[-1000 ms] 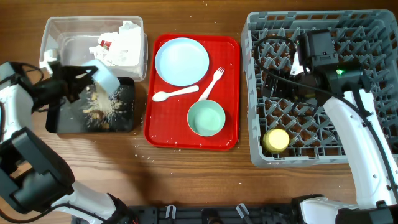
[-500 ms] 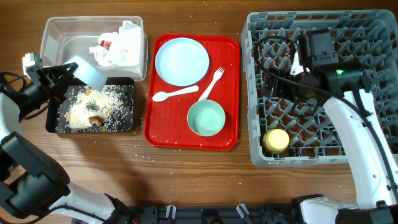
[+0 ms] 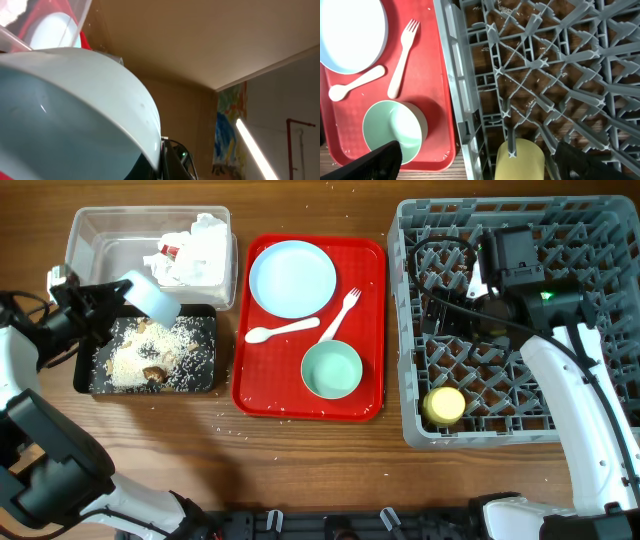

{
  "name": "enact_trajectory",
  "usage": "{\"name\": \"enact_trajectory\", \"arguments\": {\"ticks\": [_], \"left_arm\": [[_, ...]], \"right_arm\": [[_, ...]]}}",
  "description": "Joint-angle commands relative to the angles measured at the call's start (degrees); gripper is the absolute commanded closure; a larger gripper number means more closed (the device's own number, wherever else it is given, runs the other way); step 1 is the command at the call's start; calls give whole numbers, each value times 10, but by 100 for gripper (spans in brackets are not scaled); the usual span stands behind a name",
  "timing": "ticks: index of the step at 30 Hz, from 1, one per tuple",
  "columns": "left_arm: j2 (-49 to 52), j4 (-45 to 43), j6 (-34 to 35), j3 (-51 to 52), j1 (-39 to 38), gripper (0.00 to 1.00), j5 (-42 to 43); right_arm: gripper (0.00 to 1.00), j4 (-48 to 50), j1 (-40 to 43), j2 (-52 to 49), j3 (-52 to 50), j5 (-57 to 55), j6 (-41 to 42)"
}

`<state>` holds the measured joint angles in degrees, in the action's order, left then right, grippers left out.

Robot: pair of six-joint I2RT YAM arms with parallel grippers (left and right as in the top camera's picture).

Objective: Sort waste into correct bins and load items into the dishwasher rack
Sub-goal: 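Tip the bowl over the black tray to dump the scraps, then set the emptied bowl back on the red tray with the left gripper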

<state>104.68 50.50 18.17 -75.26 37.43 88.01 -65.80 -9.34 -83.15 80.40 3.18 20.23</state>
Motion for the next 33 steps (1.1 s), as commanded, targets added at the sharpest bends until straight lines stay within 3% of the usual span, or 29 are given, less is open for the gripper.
{"name": "enact_trajectory", "arguments": {"ticks": [1,4,8,10,13,17,20,22,25,28,33], "left_arm": [[-7,-4,1,0,-26,96,24],[-7,-71,2,0,-40,96,13],[-23,-77,4,0,-87,96,9],[-52,-79,1,0,-151,96,-49],[-90,-78,3,0,-270,96,-220],[-89,-36,3,1,-442,96,-534],[-89,-9,27,4,-535,96,-721],[-89,-5,38,15,-583,96,-804],[-83,-8,38,30,-626,92,-857],[-70,-8,38,32,-645,78,-866],[-64,-14,37,32,-647,44,-866]], "right_arm": [[0,4,-2,1,9,3,-8],[1,4,-2,1,9,3,-8],[0,4,-2,1,9,3,-7],[0,6,-2,1,9,3,-7],[0,6,-2,1,9,3,-7],[0,7,-2,1,9,3,-8],[0,7,-2,1,9,3,-8],[1,7,-2,1,9,3,-8],[1,9,-2,1,9,3,-7],[0,9,-2,1,9,3,-7],[1,10,-2,1,9,3,-7]]}}
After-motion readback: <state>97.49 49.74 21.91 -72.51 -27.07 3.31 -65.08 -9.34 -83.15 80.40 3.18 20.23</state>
